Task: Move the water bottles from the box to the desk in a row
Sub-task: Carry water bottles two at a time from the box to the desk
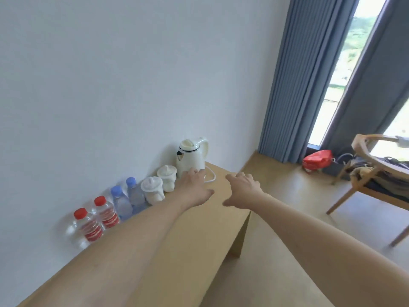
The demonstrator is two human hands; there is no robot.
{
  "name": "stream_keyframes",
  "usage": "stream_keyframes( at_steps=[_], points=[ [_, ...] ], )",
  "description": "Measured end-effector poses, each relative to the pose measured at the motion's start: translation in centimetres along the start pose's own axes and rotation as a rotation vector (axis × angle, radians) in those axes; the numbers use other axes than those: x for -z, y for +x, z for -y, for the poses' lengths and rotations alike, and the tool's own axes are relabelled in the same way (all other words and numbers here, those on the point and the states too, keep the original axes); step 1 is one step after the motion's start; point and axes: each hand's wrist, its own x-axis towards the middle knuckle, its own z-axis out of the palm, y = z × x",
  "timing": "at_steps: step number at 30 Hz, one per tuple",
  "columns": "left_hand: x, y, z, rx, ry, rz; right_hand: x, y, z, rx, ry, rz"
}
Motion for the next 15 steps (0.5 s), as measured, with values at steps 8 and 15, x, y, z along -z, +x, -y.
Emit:
stream_keyframes(
  at_steps=[8,15],
  points=[
    [-4.6,-0.6,-13.6,-0.273,0.086,0.103,1.2,-8.6,-12.5,-0.274,0.094,-0.104],
    [-8.5,-2.7,-27.0,-0.444,0.100,0.113,2.3,-16.2,-24.4,-0.438,0.093,-0.168]
  ],
)
